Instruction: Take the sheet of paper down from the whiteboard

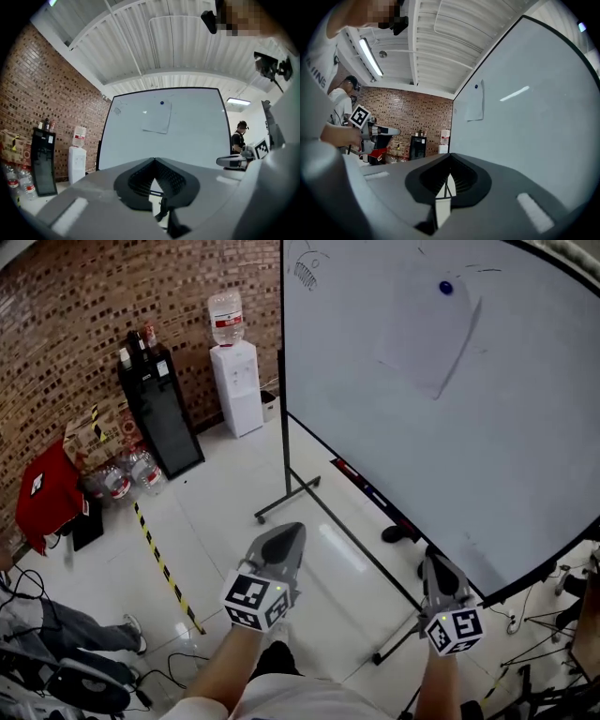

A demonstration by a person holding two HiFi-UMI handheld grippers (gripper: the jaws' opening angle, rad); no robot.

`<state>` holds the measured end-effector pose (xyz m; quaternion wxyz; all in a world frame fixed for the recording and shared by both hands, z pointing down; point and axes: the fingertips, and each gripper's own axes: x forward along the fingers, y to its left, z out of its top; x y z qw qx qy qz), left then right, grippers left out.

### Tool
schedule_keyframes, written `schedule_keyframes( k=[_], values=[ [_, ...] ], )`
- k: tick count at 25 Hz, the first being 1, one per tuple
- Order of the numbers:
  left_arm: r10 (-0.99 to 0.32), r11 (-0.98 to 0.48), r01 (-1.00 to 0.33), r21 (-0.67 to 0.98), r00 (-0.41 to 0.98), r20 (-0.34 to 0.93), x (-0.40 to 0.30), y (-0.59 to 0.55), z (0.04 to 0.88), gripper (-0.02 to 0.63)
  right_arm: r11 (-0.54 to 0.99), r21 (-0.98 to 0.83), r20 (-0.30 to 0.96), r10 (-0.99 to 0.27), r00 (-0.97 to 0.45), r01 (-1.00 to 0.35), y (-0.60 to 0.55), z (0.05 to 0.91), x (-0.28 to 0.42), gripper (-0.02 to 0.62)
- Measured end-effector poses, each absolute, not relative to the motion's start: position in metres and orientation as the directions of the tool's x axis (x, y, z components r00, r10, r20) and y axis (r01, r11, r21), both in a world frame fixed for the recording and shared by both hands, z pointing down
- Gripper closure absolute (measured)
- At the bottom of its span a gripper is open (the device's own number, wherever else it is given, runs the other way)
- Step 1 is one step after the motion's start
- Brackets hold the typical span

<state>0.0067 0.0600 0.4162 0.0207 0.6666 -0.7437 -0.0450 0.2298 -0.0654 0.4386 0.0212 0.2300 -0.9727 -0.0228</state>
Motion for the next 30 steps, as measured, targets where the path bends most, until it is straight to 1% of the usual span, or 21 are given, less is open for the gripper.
schedule_keyframes(
  k=[4,10,14,17,22,30],
  values=[
    [-0.997,0.057,-0.996,0.071,-0.061,-0.055,-0.034,0.023,0.406,0.601,0.863,0.085,0.011,-0.500,-0.866,-0.498,-0.093,0.421,0.196,0.589],
    [-0.999,-0.004,-0.997,0.078,0.001,-0.047,-0.112,-0.013,0.402,0.601,0.817,0.103,-0.023,-0.569,-0.822,-0.568,-0.126,0.397,0.134,0.589],
    [-0.999,-0.020,-0.996,0.085,0.016,-0.047,-0.160,-0.027,0.400,0.601,0.791,0.112,-0.032,-0.602,-0.798,-0.601,-0.140,0.385,0.101,0.589],
    [-0.999,-0.036,-0.994,0.099,0.032,-0.041,-0.182,-0.047,0.402,0.601,0.776,0.127,-0.031,-0.619,-0.785,-0.618,-0.159,0.377,0.083,0.589],
    [-0.998,-0.054,-0.994,0.100,0.050,-0.044,-0.205,-0.082,0.395,0.601,0.775,0.145,-0.065,-0.613,-0.788,-0.615,-0.181,0.355,0.058,0.589],
    [-0.981,-0.192,-0.980,0.060,0.190,-0.045,-0.181,-0.179,0.377,0.601,0.728,0.169,-0.109,-0.656,-0.746,-0.665,-0.232,0.333,0.064,0.588]
  ],
)
